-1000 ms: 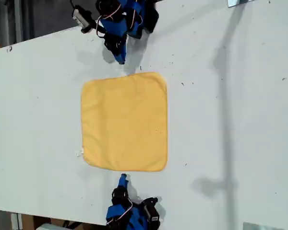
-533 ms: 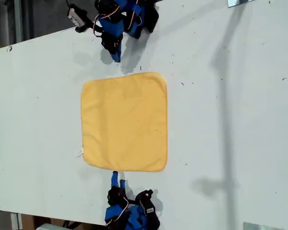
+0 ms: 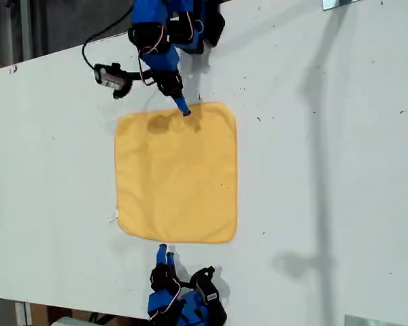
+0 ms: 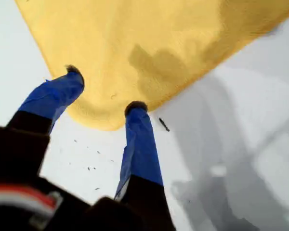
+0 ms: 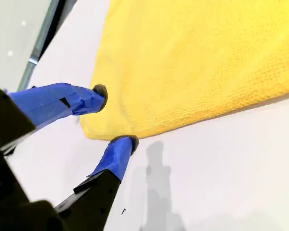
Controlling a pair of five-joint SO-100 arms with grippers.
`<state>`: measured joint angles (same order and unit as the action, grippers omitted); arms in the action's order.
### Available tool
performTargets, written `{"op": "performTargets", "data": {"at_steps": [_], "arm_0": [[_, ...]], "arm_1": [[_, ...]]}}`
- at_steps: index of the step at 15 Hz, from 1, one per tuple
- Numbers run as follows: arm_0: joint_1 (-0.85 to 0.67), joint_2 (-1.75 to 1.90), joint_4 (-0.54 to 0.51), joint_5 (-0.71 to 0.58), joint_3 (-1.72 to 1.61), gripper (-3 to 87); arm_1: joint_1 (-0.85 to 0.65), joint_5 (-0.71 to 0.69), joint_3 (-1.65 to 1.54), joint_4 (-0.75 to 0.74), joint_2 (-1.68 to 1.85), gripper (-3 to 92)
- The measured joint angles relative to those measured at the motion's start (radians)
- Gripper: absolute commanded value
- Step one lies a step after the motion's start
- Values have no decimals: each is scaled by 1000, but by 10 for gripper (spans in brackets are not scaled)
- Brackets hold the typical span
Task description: Grasp corners of a square towel and fold twice.
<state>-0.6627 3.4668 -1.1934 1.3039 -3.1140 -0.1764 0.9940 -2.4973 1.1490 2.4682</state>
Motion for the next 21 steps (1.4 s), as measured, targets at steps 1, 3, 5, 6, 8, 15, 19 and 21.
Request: {"op": "performTargets", "data": {"at_steps": [1,3,5,6,8,15,19,21], "arm_0": [[5,0,0,6,0,168],[3,0,-2,11,0,163],[3,0,-2,11,0,162],[3,0,-2,11,0,162],[9,0,-2,11,0,162],[34,0,-2,9,0,140],[115,-216,11,-57,198,134],[215,-512,12,-43,425,148]], "arm_1": [[54,-12,101,-8,-232,238],[132,-9,201,-6,-479,239],[219,41,221,-5,-572,244],[262,71,227,-14,-607,250],[328,110,261,-46,-699,255],[342,107,485,-86,-994,0],[321,91,506,-75,-1014,0],[321,87,506,-75,-1014,0]]}}
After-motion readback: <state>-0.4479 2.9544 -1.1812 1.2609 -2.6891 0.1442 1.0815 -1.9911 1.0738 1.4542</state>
